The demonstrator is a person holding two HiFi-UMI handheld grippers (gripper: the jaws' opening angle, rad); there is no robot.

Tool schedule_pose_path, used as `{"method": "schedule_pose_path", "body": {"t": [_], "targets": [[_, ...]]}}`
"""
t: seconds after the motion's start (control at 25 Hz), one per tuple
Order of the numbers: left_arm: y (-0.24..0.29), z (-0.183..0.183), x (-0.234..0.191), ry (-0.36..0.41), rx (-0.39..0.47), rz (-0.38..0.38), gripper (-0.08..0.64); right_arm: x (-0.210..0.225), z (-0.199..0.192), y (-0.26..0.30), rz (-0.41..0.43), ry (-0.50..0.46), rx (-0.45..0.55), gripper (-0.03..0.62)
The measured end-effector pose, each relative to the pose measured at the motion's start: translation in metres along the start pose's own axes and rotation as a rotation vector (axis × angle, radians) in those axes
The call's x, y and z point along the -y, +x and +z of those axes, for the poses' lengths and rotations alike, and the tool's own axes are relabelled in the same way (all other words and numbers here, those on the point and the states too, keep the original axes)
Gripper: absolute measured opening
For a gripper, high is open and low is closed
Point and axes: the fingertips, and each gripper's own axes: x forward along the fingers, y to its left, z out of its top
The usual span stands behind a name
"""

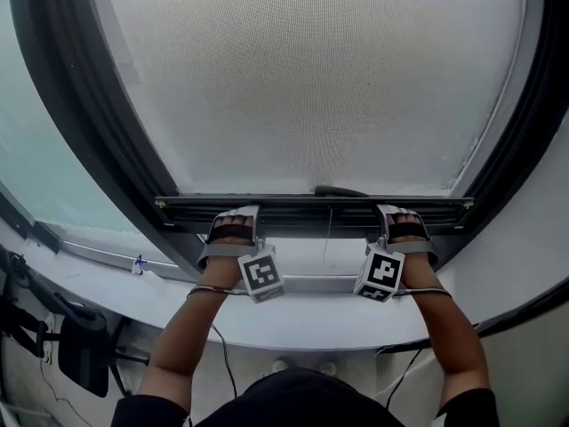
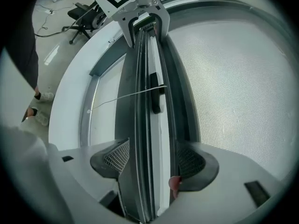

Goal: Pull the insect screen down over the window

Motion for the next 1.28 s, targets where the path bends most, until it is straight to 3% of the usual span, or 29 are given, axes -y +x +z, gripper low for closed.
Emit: {"method": "schedule_pose_path", "body": {"t": [0.2, 0.76, 1.08, 1.28], "targets": [[0.012, 0.000, 0.032, 0.007, -0.023, -0.088, 0.331, -0.028, 0.001, 0.016, 0.055, -0.003, 0.008, 0.293], [0.016, -0.003, 0.053, 0.021, -0.054, -0.165, 0.331, -0.050, 0.001, 0.018, 0.157, -0.004, -0.050, 0.293], [0.015, -0.003, 0.054, 0.039, -0.059, -0.150, 0.331, -0.050, 0.002, 0.018, 0.139, 0.014, -0.042, 0.292], [0.018, -0.002, 0.051, 0.007, -0.061, -0.123, 0.331, -0.046, 0.003, 0.020, 0.125, 0.022, -0.035, 0.291]]}}
